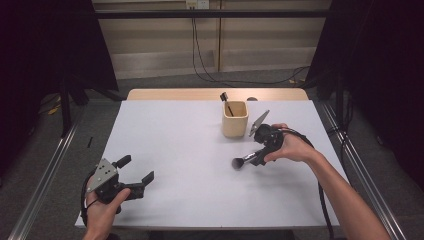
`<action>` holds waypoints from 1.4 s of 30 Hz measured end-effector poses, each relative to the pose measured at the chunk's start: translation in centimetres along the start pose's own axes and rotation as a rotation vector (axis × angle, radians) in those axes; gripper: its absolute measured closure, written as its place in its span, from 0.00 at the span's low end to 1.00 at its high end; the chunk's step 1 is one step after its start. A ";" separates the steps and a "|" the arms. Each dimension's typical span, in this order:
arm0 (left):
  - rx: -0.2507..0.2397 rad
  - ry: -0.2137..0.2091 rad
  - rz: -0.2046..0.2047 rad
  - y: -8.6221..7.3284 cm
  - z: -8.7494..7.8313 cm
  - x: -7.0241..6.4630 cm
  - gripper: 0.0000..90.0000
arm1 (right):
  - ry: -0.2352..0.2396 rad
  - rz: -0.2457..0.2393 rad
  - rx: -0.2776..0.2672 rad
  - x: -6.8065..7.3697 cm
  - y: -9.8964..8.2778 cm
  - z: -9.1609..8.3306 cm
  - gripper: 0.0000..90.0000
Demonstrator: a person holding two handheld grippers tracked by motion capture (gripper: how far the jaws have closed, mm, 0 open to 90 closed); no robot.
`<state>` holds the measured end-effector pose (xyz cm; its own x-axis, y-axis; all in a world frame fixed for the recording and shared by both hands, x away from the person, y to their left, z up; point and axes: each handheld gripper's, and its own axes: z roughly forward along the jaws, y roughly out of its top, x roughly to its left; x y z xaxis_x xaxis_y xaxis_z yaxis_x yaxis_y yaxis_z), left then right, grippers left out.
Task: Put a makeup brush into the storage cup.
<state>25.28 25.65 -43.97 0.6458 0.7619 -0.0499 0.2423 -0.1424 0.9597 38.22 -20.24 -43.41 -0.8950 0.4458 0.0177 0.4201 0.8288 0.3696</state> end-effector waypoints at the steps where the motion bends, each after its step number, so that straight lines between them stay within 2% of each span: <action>1: -0.001 0.002 0.005 0.0 0.0 0.0 0.04 | 0.001 0.004 0.003 0.0 0.1 0.1 0.09; 3: -0.005 0.004 0.002 0.1 -0.1 0.0 0.04 | 0.004 -0.014 0.005 -0.2 0.2 0.3 0.10; 9: -0.004 0.003 0.001 0.0 -0.1 0.0 0.04 | 0.022 -0.047 0.055 0.0 0.6 1.3 0.17; 10: -0.005 0.005 0.000 0.0 -0.1 0.0 0.04 | 0.023 -0.068 0.057 -0.1 0.7 1.5 0.18; 11: -0.005 0.008 -0.001 0.0 -0.1 0.1 0.04 | 0.021 -0.057 0.059 0.0 0.8 1.6 0.21; 13: -0.005 0.005 -0.003 0.0 -0.1 0.1 0.04 | 0.022 -0.066 0.069 0.0 0.9 1.9 0.25; 15: -0.004 0.007 -0.002 0.0 -0.1 0.1 0.04 | 0.022 -0.093 0.071 -0.1 0.9 2.1 0.29; 17: -0.005 0.006 0.000 0.0 -0.1 0.1 0.04 | 0.021 -0.091 0.090 -0.1 0.9 2.4 0.31; 24: -0.002 0.004 0.007 0.0 0.0 0.1 0.04 | 0.034 -0.141 0.112 0.2 1.3 2.7 0.48; 27: -0.001 0.001 0.010 0.0 0.0 0.1 0.04 | 0.049 -0.136 0.120 0.4 1.5 2.7 0.54; 32: -0.001 -0.001 0.011 0.1 0.0 0.1 0.04 | 0.067 -0.141 0.135 0.3 1.7 2.7 0.58; 37: 0.000 -0.002 0.011 0.0 0.0 0.0 0.04 | 0.069 -0.153 0.158 0.5 1.9 2.6 0.66; 39: 0.000 -0.002 0.008 0.0 0.0 0.0 0.04 | 0.067 -0.144 0.170 0.7 2.0 2.6 0.71; 42: 0.002 -0.002 0.014 0.0 0.0 0.0 0.04 | 0.070 -0.162 0.176 0.7 2.1 2.6 0.75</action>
<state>25.33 25.67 -43.94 0.6502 0.7588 -0.0373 0.2346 -0.1539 0.9598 38.89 -17.32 -45.08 -0.9584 0.2830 0.0379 0.2846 0.9364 0.2053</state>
